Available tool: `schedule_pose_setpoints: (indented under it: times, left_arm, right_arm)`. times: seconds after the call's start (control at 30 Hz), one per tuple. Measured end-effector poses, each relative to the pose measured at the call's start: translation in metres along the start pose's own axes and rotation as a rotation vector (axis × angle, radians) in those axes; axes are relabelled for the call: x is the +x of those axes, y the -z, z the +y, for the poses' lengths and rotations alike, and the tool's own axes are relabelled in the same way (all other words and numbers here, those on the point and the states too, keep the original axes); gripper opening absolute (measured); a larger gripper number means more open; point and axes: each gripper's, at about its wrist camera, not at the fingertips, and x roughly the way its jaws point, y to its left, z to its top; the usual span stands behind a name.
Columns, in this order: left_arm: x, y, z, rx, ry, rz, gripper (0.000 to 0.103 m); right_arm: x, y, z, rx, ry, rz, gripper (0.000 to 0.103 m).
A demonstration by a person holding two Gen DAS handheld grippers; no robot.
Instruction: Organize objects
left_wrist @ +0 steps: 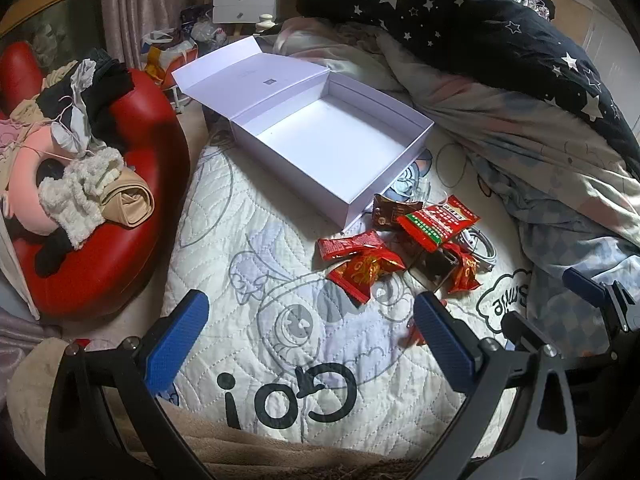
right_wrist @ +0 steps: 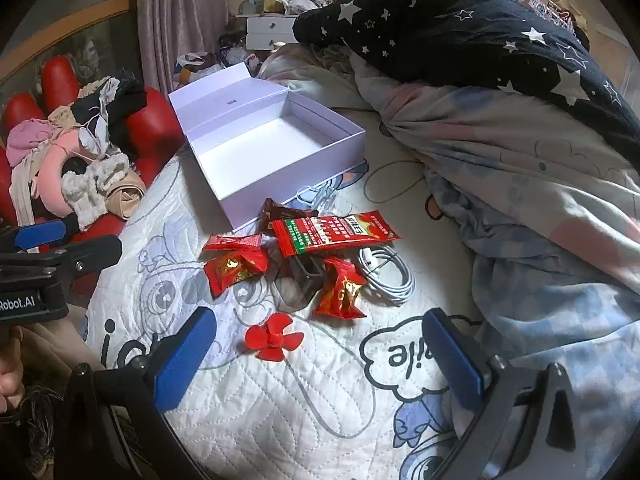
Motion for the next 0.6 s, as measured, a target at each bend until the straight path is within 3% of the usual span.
schedule_pose_setpoints:
  times: [0.6]
  left_arm:
    - [0.0000, 0.0017, -0.0027, 0.004, -0.001, 0.008, 0.103]
  right_arm:
    - [-0.0009, 0.0003, 0.0044, -0.017, 0.005, 0.002, 0.103]
